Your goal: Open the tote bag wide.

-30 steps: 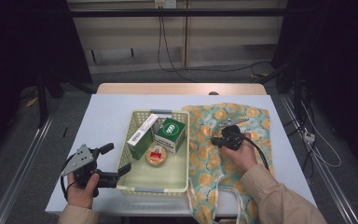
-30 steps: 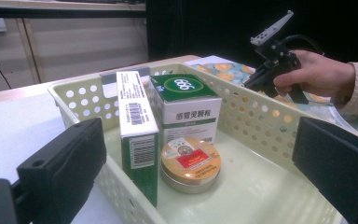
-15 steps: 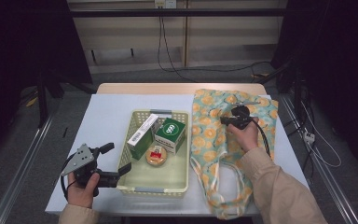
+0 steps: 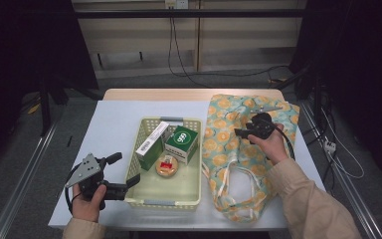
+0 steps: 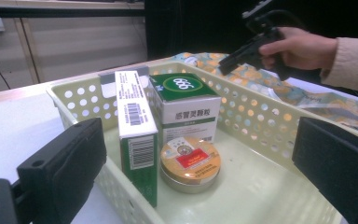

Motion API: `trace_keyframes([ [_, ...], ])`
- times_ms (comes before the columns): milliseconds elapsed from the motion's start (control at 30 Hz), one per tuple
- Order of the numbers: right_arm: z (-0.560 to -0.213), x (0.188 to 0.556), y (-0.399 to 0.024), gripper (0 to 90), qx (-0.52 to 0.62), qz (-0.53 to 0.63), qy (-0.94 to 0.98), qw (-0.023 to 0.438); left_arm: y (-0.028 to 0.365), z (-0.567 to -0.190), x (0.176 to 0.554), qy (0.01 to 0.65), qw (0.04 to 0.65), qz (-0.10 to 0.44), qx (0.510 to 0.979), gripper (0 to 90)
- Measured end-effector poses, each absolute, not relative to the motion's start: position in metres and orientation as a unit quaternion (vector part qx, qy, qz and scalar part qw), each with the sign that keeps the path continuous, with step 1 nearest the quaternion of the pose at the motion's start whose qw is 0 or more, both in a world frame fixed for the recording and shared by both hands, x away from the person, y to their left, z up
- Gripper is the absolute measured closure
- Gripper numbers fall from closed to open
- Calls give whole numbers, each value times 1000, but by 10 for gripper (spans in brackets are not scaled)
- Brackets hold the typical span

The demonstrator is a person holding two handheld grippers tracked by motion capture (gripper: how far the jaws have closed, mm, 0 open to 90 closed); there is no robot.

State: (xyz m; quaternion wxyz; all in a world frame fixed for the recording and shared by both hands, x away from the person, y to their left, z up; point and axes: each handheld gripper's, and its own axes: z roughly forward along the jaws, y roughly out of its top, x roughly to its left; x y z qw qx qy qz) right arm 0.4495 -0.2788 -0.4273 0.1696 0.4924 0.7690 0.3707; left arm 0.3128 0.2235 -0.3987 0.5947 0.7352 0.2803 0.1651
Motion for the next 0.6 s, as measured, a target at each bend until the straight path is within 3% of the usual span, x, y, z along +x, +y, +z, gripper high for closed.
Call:
trace_keyframes([
  [167,-420,405,-276,407,438,374,802,157,222,-398,312,279,595,165,735,25],
  [400,-441,355,-271,469,397,354,836,133,219,-397,311,274,594,165,738,25],
  [533,-452,349,-267,556,391,339,846,130,218,-397,310,272,591,165,741,25],
  [600,-452,351,-266,681,385,338,847,139,217,-397,310,271,593,165,740,25],
])
